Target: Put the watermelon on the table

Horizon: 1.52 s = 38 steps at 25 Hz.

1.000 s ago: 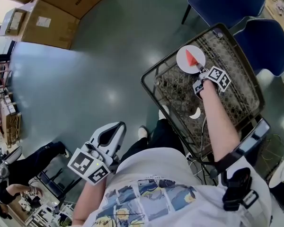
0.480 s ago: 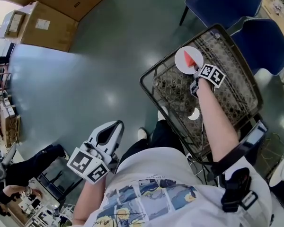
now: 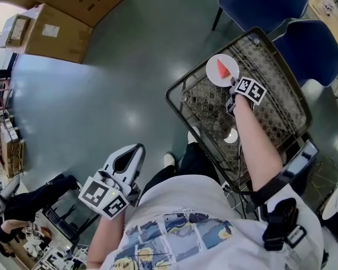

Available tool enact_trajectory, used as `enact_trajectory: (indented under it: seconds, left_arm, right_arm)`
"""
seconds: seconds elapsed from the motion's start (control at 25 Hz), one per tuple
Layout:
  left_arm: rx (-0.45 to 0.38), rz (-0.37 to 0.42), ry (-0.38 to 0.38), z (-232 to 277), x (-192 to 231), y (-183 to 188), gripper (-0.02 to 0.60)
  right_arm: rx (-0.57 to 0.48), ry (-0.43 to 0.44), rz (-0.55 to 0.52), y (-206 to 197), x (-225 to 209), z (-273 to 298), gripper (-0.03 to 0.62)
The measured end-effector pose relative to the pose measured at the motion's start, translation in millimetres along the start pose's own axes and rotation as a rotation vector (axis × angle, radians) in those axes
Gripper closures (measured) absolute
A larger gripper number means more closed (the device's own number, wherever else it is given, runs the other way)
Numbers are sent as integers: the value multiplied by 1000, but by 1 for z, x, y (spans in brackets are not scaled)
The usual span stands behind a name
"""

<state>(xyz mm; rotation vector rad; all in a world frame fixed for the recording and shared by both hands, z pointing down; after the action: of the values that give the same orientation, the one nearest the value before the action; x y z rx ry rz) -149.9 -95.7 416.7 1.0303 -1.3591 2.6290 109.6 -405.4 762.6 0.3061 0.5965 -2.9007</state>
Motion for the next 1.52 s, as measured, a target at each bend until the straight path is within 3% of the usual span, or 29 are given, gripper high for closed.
enact_trajectory:
  seconds: [0.36,0.6,0.84,1.04,1.28,1.52]
  left_arm:
    - [-13,49,-71,-9,-9,0,572]
    - [-15,105,-150,-26,-24,-1,572]
    - [-5,196,-183,-60,-26,-6,572]
    - [-46,247,-184,-89,-22,-12,572]
    - [-50,249,-211,-122,-26,-26,572]
    - [-47,256,-254,-153,-38,-44,572]
  right_arm:
    - [-27,17,13,-9,-9,-35,490]
    - [-74,31,-58,-28,-6,-83,490]
    - [-118,64,-181,-68,6,-139,494]
    - [-148,76,-334,-112,13,-186,565]
    - [-224,74,-520,-163,24,-254,580]
    - [-286,136,-622,-213,50,-326,582]
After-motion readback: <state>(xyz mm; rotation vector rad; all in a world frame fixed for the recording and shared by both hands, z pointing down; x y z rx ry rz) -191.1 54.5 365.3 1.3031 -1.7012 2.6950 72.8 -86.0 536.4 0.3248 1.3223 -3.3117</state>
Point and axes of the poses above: the fingertips, and each gripper's own axes: z forward along the fingers, x to its left, y out of its top, the point moved 3 cm from there along -z, backward along the fingers, and after that the axes turned 15 degrees about -y, right-handed, at the moved point
